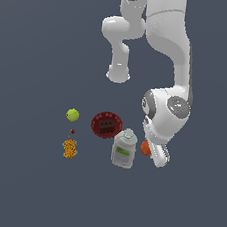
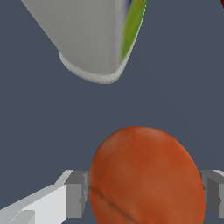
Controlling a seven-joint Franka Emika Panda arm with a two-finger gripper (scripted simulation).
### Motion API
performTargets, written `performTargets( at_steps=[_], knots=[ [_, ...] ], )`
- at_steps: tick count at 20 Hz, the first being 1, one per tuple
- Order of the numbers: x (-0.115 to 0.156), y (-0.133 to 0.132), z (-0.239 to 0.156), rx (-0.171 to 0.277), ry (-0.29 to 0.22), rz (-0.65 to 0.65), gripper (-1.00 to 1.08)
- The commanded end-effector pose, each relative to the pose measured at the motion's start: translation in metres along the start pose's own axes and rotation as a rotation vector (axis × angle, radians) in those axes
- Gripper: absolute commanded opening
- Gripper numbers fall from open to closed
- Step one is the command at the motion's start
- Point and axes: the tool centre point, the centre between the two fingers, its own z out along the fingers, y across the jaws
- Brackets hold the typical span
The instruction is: Pick up a designated object from a clutter of objects.
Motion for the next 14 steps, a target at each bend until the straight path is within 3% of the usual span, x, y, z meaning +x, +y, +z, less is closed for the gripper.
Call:
performTargets(
  at_steps=[1,7,14],
  knots=[
    [0.009,0.003,-0.009,0.003,0.000,0.001,-1.00],
    [0.040,0.019,-0.038,0.003,0.000,0.001,-1.00],
    [0.097,0.046,-0.091,0.003,-0.002,0.001,-1.00]
  ],
)
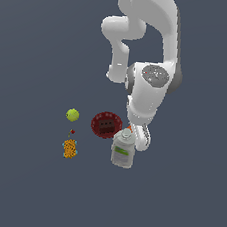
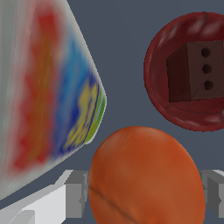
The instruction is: Pick up a designated object from a clutter of objects.
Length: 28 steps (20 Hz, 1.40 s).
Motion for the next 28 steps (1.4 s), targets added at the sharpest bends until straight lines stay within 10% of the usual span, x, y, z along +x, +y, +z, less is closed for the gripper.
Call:
performTargets(
  at_steps=[1,28],
  knots=[
    [0.023,0.010,-0.022,0.003,-0.001,0.002,-1.00],
    [0.251,0.110,-0.237,0.002,0.000,0.002,-1.00]
  ],
)
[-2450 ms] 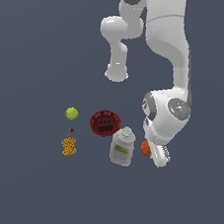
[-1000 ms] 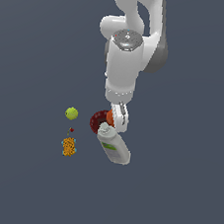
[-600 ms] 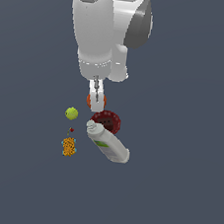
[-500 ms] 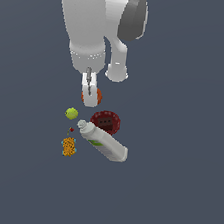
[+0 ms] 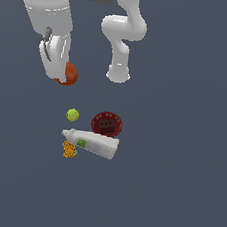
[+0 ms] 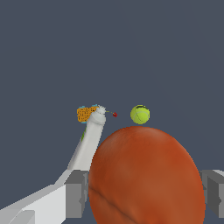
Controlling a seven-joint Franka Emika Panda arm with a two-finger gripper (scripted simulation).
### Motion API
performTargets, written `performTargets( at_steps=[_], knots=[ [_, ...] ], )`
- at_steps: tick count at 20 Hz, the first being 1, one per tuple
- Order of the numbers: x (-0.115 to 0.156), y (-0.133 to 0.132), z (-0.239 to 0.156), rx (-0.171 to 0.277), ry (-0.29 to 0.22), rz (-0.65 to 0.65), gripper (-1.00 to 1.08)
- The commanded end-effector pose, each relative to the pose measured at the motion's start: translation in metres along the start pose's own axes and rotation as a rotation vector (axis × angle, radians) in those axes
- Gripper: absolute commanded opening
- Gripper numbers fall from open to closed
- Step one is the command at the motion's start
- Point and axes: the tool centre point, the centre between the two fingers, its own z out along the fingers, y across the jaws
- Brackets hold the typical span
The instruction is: Pick up a designated object from a clutter of objects.
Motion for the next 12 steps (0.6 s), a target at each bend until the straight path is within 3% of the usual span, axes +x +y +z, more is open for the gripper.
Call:
performTargets(
  at_steps=[1,12],
  knots=[
    [0.014,0.005,-0.014,0.000,0.001,-0.002,-1.00],
    [0.036,0.010,-0.034,0.000,0.002,-0.002,-1.00]
  ],
)
